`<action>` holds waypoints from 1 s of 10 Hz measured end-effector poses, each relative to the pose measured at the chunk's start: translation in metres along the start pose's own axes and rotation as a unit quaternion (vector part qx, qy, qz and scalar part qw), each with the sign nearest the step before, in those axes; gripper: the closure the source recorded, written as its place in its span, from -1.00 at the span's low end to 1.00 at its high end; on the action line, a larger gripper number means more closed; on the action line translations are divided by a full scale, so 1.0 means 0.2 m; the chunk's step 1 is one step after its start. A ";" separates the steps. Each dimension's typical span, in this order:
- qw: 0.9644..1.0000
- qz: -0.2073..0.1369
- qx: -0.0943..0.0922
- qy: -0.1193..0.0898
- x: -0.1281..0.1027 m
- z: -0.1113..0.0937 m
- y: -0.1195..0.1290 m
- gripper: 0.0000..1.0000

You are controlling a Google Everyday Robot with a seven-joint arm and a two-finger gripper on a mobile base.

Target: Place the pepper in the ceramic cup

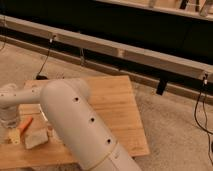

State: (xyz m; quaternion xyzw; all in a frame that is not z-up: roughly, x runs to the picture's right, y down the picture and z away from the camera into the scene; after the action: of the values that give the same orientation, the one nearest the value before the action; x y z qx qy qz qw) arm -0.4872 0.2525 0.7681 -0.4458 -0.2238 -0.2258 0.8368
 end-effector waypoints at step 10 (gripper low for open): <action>1.000 0.007 -0.005 0.005 0.03 0.01 -0.02 0.30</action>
State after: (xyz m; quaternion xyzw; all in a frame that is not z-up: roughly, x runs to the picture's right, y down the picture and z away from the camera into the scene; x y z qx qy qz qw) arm -0.4852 0.2520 0.7748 -0.4503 -0.2156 -0.2237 0.8371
